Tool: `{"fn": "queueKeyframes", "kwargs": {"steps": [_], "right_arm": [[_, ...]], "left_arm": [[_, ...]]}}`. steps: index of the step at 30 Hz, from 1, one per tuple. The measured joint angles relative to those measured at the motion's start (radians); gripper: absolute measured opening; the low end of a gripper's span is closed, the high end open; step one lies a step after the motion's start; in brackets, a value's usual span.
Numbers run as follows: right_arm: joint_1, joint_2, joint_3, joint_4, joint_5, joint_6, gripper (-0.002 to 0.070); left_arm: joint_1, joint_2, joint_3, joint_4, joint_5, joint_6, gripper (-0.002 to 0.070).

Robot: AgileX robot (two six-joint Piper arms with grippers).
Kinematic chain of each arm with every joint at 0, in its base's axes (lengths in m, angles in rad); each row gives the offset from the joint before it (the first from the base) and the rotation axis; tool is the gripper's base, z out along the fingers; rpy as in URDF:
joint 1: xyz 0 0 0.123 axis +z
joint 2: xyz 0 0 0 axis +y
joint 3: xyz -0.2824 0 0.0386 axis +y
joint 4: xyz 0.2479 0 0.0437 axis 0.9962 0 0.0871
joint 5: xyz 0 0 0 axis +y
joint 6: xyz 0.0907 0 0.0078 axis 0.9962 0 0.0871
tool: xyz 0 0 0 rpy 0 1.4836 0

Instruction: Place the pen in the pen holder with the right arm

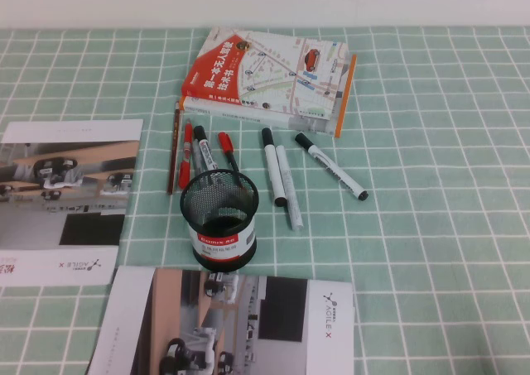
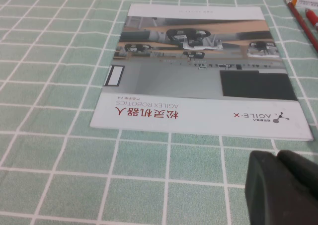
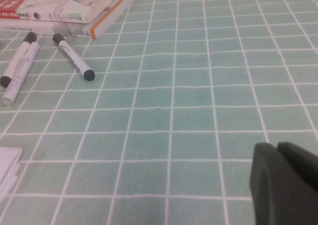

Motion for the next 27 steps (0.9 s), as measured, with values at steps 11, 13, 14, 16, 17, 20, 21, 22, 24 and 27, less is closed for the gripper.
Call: {"fn": "queueKeyframes", "kwargs": {"steps": [11, 13, 14, 16, 17, 20, 21, 22, 24, 27], "right_arm": [[0.0, 0.0, 0.0, -0.021, -0.018, 0.0, -0.002], [0.0, 0.0, 0.0, -0.03, -0.041, 0.0, -0.002], [0.0, 0.0, 0.0, -0.03, -0.05, 0.0, -0.002], [0.0, 0.0, 0.0, -0.03, -0.061, 0.0, -0.002], [0.0, 0.0, 0.0, -0.03, -0.061, 0.0, -0.002], [0.0, 0.0, 0.0, -0.03, -0.063, 0.0, -0.002], [0.0, 0.0, 0.0, -0.026, -0.068, 0.0, -0.002], [0.0, 0.0, 0.0, -0.021, -0.074, 0.0, -0.002], [0.0, 0.0, 0.0, 0.006, -0.084, 0.0, -0.002], [0.0, 0.0, 0.0, 0.066, -0.098, 0.0, -0.002]], "left_arm": [[0.0, 0.0, 0.0, 0.0, 0.0, 0.0, -0.0004], [0.0, 0.0, 0.0, 0.0, 0.0, 0.0, -0.0004], [0.0, 0.0, 0.0, 0.0, 0.0, 0.0, -0.0004], [0.0, 0.0, 0.0, 0.0, 0.0, 0.0, -0.0004], [0.0, 0.0, 0.0, 0.0, 0.0, 0.0, -0.0004], [0.0, 0.0, 0.0, 0.0, 0.0, 0.0, -0.0004], [0.0, 0.0, 0.0, 0.0, 0.0, 0.0, -0.0004], [0.0, 0.0, 0.0, 0.0, 0.0, 0.0, -0.0004], [0.0, 0.0, 0.0, 0.0, 0.0, 0.0, -0.0004], [0.0, 0.0, 0.0, 0.0, 0.0, 0.0, -0.0004]]}}
